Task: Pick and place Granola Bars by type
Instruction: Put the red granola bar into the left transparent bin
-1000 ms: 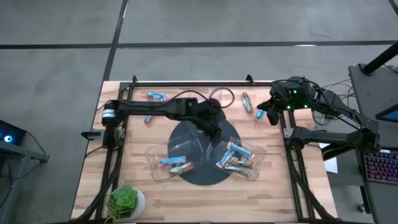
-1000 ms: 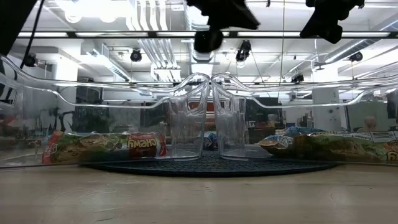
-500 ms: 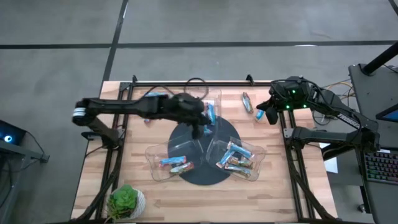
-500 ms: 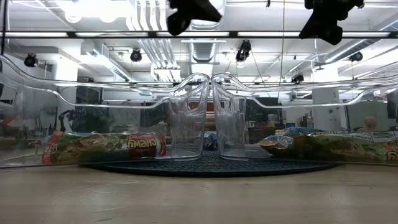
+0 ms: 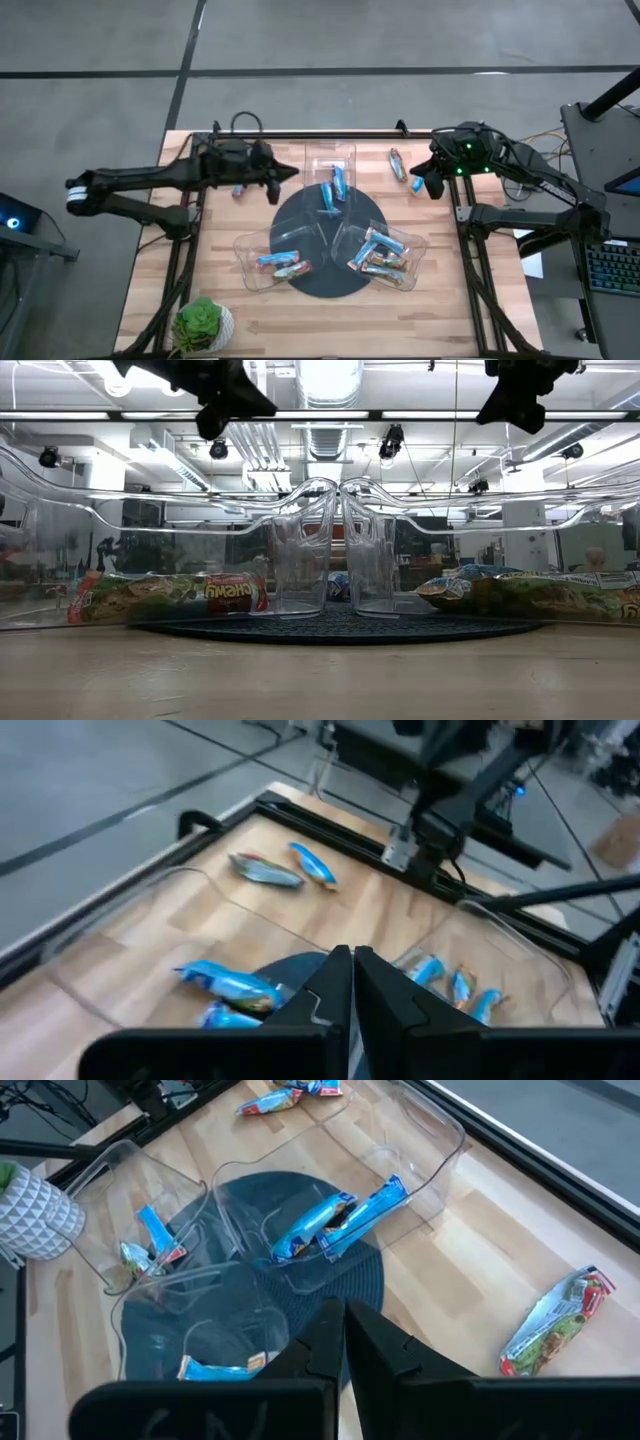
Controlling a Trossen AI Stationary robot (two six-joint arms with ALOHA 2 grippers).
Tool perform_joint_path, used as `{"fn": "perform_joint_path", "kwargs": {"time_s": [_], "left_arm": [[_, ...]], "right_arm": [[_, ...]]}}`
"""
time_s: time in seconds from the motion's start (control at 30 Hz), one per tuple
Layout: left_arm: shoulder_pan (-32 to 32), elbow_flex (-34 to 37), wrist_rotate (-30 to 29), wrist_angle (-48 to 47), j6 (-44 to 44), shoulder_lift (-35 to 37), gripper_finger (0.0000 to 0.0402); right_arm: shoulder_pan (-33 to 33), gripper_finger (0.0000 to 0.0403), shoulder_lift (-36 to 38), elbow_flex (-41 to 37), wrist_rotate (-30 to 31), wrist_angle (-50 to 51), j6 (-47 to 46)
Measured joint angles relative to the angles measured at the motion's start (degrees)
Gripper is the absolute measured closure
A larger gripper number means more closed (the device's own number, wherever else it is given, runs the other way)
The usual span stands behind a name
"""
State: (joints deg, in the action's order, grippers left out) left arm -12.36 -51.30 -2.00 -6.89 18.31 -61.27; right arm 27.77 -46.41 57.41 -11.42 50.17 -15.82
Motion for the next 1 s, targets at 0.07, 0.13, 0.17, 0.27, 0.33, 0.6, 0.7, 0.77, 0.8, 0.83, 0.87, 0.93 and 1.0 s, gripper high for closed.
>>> {"fn": "perform_joint_path", "kwargs": {"time_s": [0.07,0.13,0.17,0.27,0.33,0.6,0.7,0.77,0.8,0.83,0.87,0.93,1.0], "left_arm": [[-1.84,0.36,-0.38,-0.18,0.02,1.51,0.0401],[-4.03,0.59,-0.55,-0.31,-0.10,2.51,0.0401],[-5.26,0.61,-0.58,-0.31,-0.24,2.91,0.0401],[-8.73,0.76,-0.56,-0.44,-0.25,3.58,0.0401],[-10.77,0.76,0.10,-0.57,-0.24,3.58,0.0401],[-13.46,1.00,3.17,-5.24,-2.17,2.77,0.0401],[-13.48,1.00,3.23,-8.95,-3.93,2.71,0.0401],[-13.53,1.00,3.21,-11.12,-4.21,2.71,0.0401],[-13.53,1.00,3.21,-12.14,-4.23,2.72,0.0401],[-13.55,1.00,3.16,-13.22,-4.22,2.79,0.0401],[-13.66,0.99,3.02,-14.34,-4.22,2.86,0.0400],[-13.97,0.55,2.95,-16.91,-4.22,2.97,0.0395],[-14.28,-0.70,2.91,-19.17,-4.24,2.91,0.0383]], "right_arm": [[0.00,0.0394,-0.46,0.00,0.02,-0.02,0.04],[0.00,0.0394,-0.94,-0.02,0.02,0.00,0.49],[0.00,0.0394,-1.20,-0.02,0.02,-0.06,0.72],[0.00,0.0394,-1.97,-0.02,0.84,-0.03,1.06],[0.00,0.0394,-2.43,-0.02,1.08,-0.03,1.08],[0.02,0.0394,-5.66,-0.02,3.43,-0.16,2.50],[0.04,0.0394,-6.99,-0.02,5.48,-0.22,2.59],[0.04,0.0394,-7.90,-0.02,5.66,-0.36,2.80],[0.04,0.0394,-8.29,-0.02,5.66,-0.64,2.93],[0.04,0.0394,-8.70,-0.02,5.65,-0.92,2.96],[0.04,0.0394,-9.04,-0.02,5.64,-1.26,2.92],[0.04,0.0394,-9.69,-0.02,5.62,-1.75,2.94],[0.04,0.0394,-10.16,-0.02,5.62,-1.85,2.96]]}}
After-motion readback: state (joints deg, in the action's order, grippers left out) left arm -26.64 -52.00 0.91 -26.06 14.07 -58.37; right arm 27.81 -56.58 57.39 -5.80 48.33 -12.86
